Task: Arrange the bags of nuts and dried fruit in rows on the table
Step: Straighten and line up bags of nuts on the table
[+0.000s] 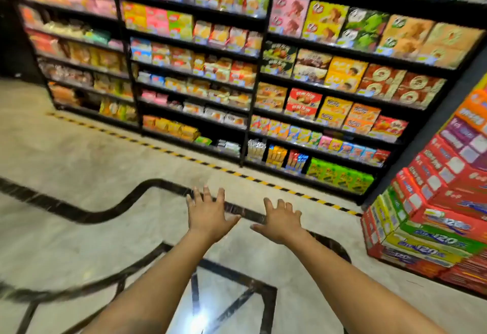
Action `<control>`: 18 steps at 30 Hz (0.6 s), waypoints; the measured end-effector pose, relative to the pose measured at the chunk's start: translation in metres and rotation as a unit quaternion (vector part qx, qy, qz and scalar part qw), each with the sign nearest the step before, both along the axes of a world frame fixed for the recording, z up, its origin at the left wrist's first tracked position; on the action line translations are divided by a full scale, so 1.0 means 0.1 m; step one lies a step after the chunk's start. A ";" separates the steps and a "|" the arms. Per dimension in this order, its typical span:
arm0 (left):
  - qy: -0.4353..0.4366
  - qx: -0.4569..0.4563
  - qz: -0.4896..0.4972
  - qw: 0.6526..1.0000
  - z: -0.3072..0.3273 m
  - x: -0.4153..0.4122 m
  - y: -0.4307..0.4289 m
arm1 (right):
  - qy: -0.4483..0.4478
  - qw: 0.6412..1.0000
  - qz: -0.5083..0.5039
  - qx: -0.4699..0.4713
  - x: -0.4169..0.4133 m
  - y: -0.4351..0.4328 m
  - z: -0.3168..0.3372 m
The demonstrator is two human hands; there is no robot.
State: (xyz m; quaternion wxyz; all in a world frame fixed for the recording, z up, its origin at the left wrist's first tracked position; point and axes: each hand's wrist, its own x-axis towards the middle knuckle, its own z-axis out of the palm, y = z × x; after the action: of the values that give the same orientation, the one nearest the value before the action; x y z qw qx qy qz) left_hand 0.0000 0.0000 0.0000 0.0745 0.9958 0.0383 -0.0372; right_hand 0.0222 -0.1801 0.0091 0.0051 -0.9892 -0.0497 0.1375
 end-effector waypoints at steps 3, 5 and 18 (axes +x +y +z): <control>0.054 0.004 0.042 0.998 -0.34 -0.36 0.34 | 0.044 0.998 0.046 -0.030 -0.16 0.37 -0.30; 0.070 -0.003 0.077 0.995 -0.58 -0.66 0.60 | 0.072 0.994 0.076 -0.029 -0.31 0.66 -0.52; 0.170 -0.061 0.367 0.913 -1.36 -2.81 2.87 | 0.154 0.915 0.370 -0.046 -1.47 3.51 -1.22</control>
State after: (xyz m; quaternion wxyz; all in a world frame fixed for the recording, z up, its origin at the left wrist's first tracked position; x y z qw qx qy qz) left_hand -0.2809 0.2870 -0.1361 0.1360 0.8840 0.4103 -0.1778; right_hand -0.1245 0.1709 -0.1128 -0.0842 -0.8658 -0.4046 0.2821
